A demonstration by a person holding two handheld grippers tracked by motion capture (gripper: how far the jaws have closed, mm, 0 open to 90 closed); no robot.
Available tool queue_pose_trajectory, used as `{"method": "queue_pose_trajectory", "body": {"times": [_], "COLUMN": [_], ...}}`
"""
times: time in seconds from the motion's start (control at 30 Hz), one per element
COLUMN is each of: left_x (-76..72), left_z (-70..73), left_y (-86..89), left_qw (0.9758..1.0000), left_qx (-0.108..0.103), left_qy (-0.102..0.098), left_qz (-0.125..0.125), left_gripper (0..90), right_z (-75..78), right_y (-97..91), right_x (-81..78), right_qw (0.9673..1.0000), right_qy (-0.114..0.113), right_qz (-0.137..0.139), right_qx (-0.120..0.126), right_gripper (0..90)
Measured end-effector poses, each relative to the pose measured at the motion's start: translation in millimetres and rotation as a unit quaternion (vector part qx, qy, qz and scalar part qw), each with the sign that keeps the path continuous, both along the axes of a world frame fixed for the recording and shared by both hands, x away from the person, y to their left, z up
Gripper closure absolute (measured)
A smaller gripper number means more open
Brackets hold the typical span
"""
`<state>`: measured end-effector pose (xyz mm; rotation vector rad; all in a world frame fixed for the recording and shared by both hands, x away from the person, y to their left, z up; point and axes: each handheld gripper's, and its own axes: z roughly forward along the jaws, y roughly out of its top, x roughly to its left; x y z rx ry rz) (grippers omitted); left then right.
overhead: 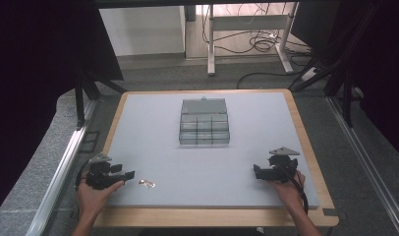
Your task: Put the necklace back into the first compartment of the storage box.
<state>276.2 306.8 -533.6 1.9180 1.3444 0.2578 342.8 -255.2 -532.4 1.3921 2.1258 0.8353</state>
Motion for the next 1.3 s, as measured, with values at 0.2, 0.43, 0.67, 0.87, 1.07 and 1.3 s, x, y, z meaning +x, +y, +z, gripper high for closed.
{"method": "queue_pose_trajectory", "body": {"times": [0.2,0.43,0.67,0.87,1.07,1.3], "left_x": [-7.6,-9.6,-8.5,-7.5,-10.0,-8.7], "left_z": [9.0,6.6,4.4,4.7,9.3,16.8], "left_y": [-0.6,1.2,5.0,5.7,7.7,-0.3], "left_qw": [0.9994,0.9996,0.9997,0.9997,0.9997,0.9993], "left_qx": [0.004,0.012,0.016,0.015,0.007,0.018], "left_qy": [-0.030,-0.024,-0.016,-0.015,-0.024,-0.032], "left_qz": [0.015,0.006,0.006,0.007,0.008,-0.006], "left_gripper": [35.9,36.0,36.2,36.6,36.9,37.2], "right_z": [0.4,0.5,0.5,0.5,0.5,0.4], "right_y": [-8.0,-8.3,-8.9,-9.5,-9.9,-10.0], "right_x": [-5.0,-7.3,-7.7,-9.1,-9.3,-9.2], "right_qw": [1.0000,0.9999,0.9999,1.0000,0.9999,0.9999], "right_qy": [-0.001,-0.003,-0.003,-0.003,-0.003,-0.003], "right_qz": [0.007,0.010,0.011,0.009,0.010,0.011], "right_qx": [0.000,-0.003,-0.002,-0.002,-0.001,-0.002], "right_gripper": [0.2,1.0,1.2,1.3,1.4,1.4]}}
